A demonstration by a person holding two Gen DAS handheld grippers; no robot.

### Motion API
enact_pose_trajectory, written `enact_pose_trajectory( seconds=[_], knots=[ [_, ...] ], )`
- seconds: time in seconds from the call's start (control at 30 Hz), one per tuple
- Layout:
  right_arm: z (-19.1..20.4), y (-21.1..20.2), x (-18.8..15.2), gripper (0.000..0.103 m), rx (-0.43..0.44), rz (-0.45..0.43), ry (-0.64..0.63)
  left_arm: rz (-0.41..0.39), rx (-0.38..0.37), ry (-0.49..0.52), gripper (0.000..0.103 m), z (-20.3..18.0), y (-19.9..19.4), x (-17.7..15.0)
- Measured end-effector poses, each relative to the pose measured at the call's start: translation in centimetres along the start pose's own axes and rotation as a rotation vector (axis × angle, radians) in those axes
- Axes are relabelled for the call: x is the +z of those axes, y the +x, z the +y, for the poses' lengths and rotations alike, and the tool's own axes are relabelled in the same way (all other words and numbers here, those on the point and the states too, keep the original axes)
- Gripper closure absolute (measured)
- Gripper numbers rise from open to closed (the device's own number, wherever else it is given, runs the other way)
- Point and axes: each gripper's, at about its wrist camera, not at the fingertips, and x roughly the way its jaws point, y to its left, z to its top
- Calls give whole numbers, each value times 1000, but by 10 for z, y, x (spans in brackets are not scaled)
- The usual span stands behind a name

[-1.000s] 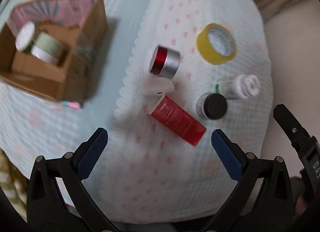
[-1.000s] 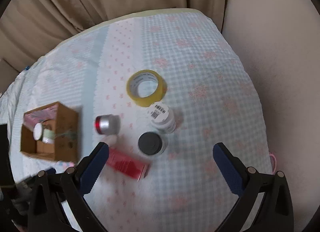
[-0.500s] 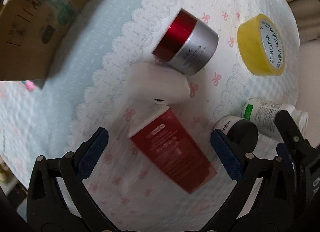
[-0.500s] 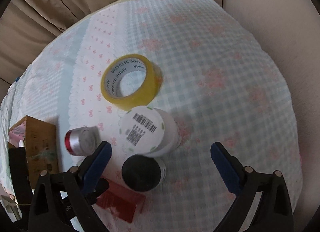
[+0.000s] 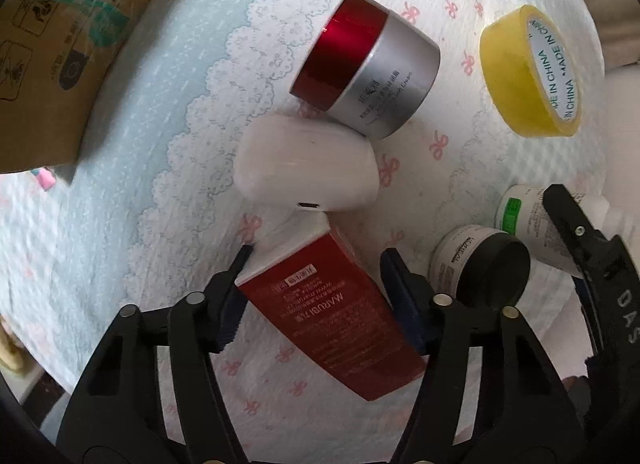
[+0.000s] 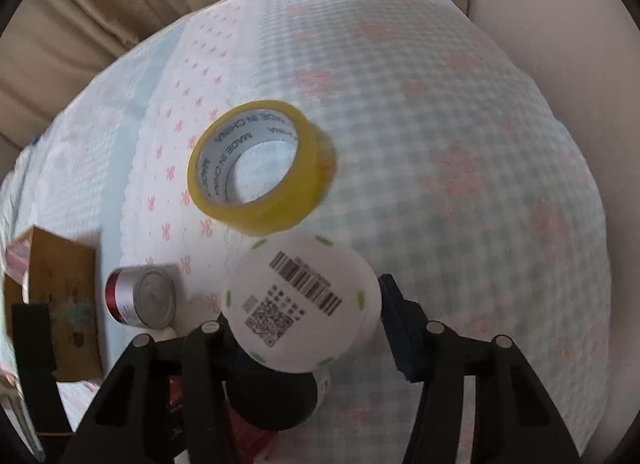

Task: Organize rigid objects
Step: 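Grasp the red box with left tool while right tool grasps white pill bottle, then place red box and pill bottle into the cardboard box, open both tools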

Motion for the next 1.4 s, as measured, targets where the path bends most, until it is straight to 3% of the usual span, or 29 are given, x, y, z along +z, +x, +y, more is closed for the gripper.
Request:
enact_pose_trajectory(
  seconds=[0.23,0.5,0.87,1.07,1.4],
  knots=[
    [-1,-10,-3,55,-22,1,0,-26,-21,32,50,11,-19,-3],
    [4,-39,-9,56,-31,-52,-25,-114,-56,102,59,23,-61,-5],
    [26,-120,-22,56,-15,-176,-42,-256,-149,188,65,43,-130,-24],
    [48,-183,-27,56,5,-245,-67,-357,-195,220,65,45,-180,-35],
    [112,-259,-28,56,89,-290,-177,-521,-200,252,65,114,-297,-24]
  ],
)
